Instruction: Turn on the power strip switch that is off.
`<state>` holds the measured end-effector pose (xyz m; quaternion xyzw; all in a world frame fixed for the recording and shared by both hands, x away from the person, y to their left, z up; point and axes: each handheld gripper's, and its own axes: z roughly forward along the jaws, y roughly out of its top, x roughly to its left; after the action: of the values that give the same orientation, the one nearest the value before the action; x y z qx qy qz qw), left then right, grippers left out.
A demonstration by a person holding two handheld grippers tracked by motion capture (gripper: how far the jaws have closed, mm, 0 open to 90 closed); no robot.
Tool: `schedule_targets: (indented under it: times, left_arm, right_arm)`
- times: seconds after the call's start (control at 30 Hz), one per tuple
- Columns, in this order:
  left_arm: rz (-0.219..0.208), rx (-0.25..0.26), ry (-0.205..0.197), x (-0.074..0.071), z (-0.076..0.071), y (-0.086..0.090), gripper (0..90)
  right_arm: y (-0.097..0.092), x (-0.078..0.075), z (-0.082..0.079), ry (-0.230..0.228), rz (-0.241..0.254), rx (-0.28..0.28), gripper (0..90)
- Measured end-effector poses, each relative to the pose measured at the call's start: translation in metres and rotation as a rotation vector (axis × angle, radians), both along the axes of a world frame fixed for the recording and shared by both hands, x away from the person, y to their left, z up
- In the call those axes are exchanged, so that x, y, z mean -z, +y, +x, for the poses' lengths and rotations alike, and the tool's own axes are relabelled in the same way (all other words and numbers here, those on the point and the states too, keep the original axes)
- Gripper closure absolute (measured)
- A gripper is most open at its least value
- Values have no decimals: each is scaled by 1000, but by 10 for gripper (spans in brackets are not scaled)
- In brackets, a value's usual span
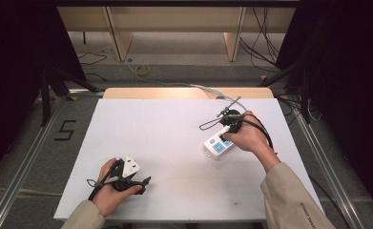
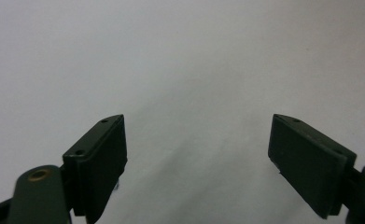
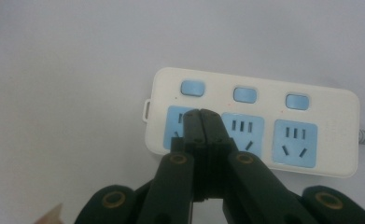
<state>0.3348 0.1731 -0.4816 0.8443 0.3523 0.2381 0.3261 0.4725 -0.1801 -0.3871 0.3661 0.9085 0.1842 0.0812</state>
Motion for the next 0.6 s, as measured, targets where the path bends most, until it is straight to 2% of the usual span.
schedule_targets:
  times: [0.6]
  left_arm:
    - [4, 3, -3, 0, 0, 0, 196]
  right_arm:
    - [7, -5, 11, -5, -5, 13, 900]
